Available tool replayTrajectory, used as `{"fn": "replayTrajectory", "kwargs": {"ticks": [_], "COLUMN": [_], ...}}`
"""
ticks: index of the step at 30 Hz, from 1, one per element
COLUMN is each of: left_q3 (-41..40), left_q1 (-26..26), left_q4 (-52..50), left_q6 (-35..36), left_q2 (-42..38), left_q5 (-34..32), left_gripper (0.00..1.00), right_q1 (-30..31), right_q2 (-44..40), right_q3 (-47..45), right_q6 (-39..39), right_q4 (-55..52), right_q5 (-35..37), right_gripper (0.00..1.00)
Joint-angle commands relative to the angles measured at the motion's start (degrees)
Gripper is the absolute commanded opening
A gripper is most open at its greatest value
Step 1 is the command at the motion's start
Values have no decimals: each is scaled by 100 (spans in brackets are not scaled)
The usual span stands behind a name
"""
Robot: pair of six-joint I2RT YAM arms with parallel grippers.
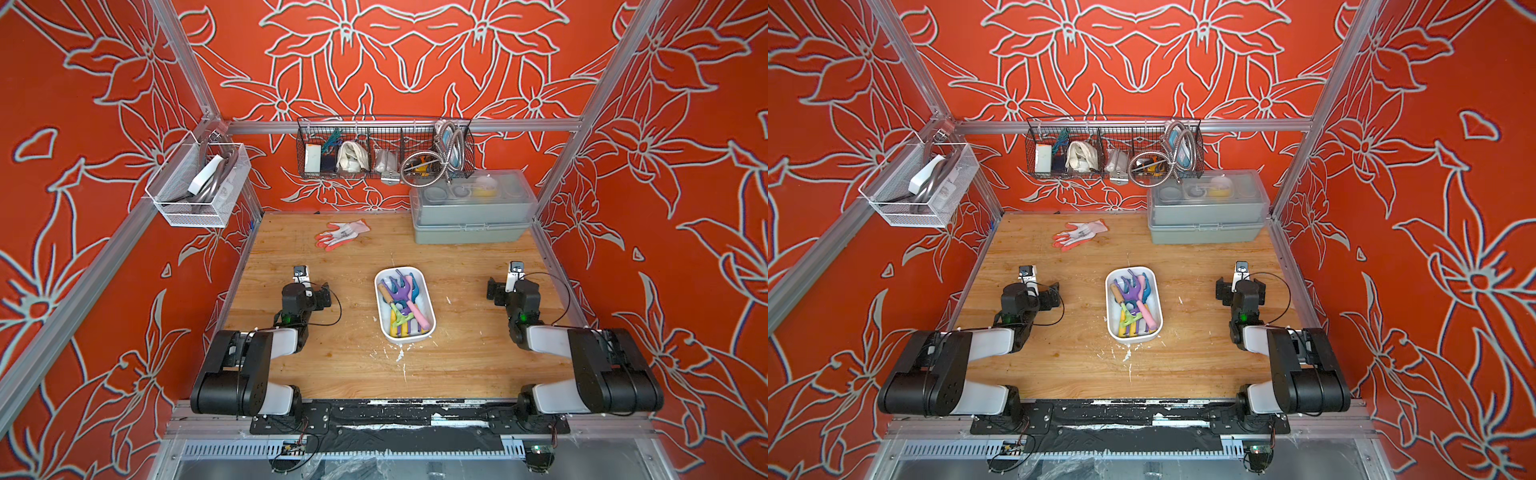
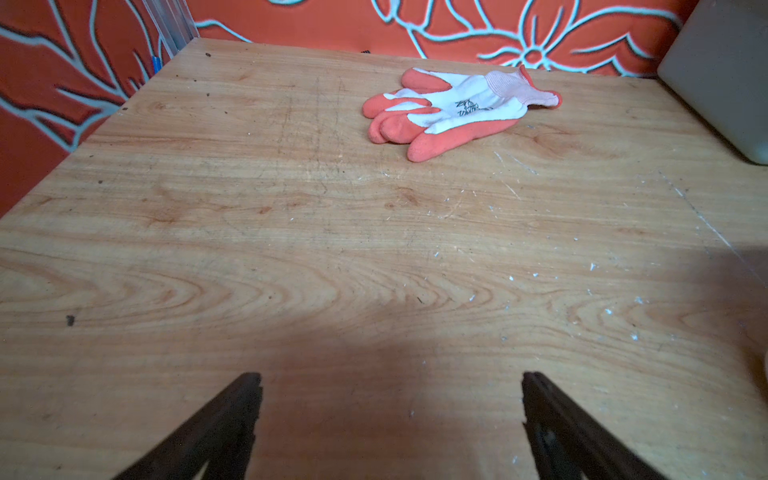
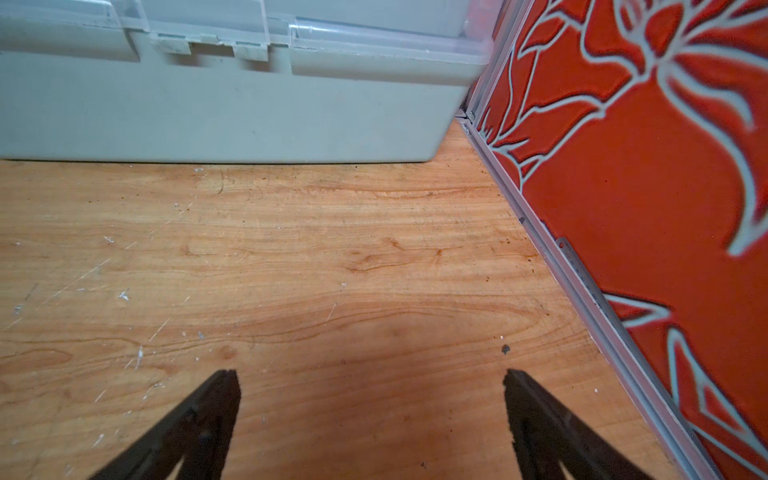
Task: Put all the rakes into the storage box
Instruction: Reset both arms
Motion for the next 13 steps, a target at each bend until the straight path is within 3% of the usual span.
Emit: {"fn": "replayTrajectory", "kwargs": {"ticks": [1, 13], "left_q3": [13, 28], "left_q1": [17, 22], "left_q4": [168, 168], "left_q6": [27, 27], "left_q2": [7, 9], "left_q5": [-36, -36], "left_gripper": [98, 98], "right_q1": [-17, -17], "right_q2": [-29, -3], "right_q3": [-44, 1], "right_q6": [-58, -57], "right_q4": [116, 63], "right_q5": [-32, -48], "right_gripper": [100, 100]}}
